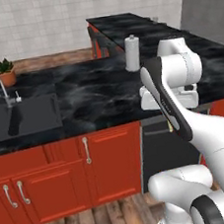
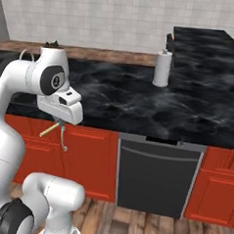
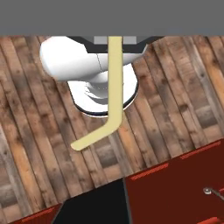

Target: Take a straw from the drawer in front and place it inside the glass cup on the dining counter.

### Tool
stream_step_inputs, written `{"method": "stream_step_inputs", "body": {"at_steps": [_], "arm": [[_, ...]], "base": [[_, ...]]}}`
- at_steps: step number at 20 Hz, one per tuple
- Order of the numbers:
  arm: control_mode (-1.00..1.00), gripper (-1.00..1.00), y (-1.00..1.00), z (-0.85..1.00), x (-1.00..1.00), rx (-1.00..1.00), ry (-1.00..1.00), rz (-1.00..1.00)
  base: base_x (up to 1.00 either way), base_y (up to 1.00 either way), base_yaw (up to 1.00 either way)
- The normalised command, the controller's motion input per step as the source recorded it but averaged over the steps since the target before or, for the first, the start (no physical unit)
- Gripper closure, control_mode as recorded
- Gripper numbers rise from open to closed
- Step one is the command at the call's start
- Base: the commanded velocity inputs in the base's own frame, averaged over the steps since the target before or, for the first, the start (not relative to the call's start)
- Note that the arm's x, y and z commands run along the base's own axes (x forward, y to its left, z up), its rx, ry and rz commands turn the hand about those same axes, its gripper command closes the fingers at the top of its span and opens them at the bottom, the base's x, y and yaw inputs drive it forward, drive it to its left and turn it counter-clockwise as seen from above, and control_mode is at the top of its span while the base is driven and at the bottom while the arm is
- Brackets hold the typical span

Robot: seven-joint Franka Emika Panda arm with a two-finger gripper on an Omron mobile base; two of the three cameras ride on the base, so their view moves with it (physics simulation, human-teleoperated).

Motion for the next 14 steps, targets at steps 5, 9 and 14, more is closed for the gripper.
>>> {"method": "stream_step_inputs", "body": {"at_steps": [5, 9, 14], "arm": [[1.0, 1.0, 0.0, 0.0, 0.0, 0.0, 0.0, 0.0], [1.0, 1.0, 0.0, 0.0, 0.0, 0.0, 0.0, 0.0], [1.0, 1.0, 0.0, 0.0, 0.0, 0.0, 0.0, 0.0]], "base": [[0.0, -1.0, 0.0], [0.01, -1.0, 0.0], [0.01, -1.0, 0.0]]}}
